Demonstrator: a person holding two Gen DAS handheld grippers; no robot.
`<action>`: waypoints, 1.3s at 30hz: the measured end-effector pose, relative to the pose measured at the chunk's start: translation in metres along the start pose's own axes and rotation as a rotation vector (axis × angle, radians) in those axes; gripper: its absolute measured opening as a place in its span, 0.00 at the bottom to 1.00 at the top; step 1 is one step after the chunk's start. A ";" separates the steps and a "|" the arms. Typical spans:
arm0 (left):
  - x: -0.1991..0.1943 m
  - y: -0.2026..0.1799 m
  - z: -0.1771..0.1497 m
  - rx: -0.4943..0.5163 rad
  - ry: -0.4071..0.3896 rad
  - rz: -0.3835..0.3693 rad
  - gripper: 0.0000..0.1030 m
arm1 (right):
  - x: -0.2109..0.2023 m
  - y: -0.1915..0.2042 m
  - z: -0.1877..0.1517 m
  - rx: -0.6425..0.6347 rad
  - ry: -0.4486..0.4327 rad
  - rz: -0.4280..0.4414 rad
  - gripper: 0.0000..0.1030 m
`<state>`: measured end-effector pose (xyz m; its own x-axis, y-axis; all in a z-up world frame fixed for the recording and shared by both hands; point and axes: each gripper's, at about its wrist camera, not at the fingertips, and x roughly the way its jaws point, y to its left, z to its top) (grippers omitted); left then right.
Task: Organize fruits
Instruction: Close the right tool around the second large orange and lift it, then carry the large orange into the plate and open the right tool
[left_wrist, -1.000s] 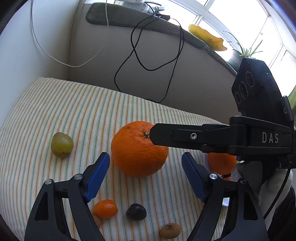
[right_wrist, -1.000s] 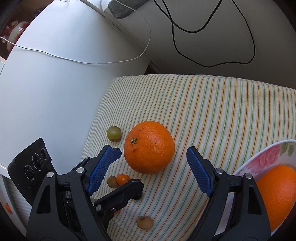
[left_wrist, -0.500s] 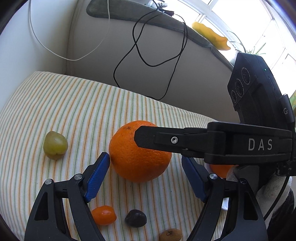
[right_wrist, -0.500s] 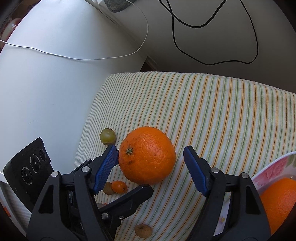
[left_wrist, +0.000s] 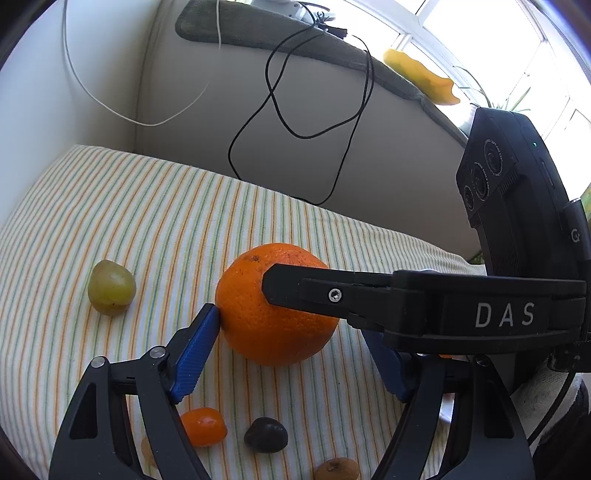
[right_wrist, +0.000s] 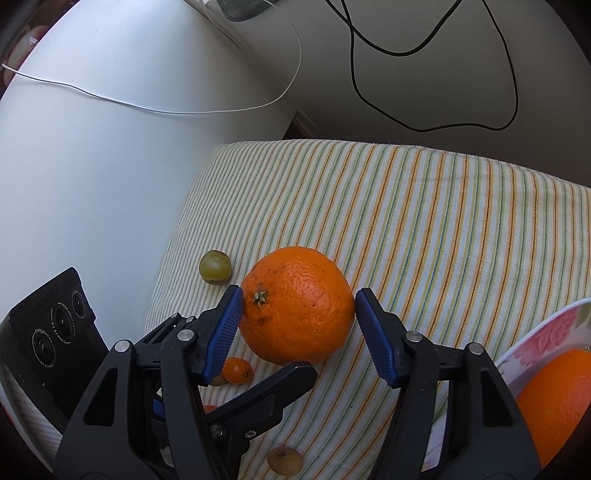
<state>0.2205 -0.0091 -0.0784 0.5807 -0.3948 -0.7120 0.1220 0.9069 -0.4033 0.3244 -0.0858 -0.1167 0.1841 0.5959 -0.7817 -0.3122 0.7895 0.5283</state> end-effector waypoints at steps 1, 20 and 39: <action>-0.001 0.000 0.000 0.001 -0.003 0.002 0.75 | -0.001 0.002 -0.001 -0.002 -0.001 0.000 0.64; -0.045 -0.038 -0.002 0.058 -0.090 0.014 0.75 | -0.059 -0.003 -0.026 -0.026 -0.064 0.051 0.64; -0.048 -0.134 -0.012 0.206 -0.119 -0.068 0.75 | -0.167 -0.035 -0.065 0.003 -0.202 0.028 0.63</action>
<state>0.1670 -0.1133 0.0028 0.6548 -0.4469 -0.6096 0.3187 0.8945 -0.3135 0.2439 -0.2227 -0.0266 0.3583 0.6347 -0.6847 -0.3168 0.7725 0.5503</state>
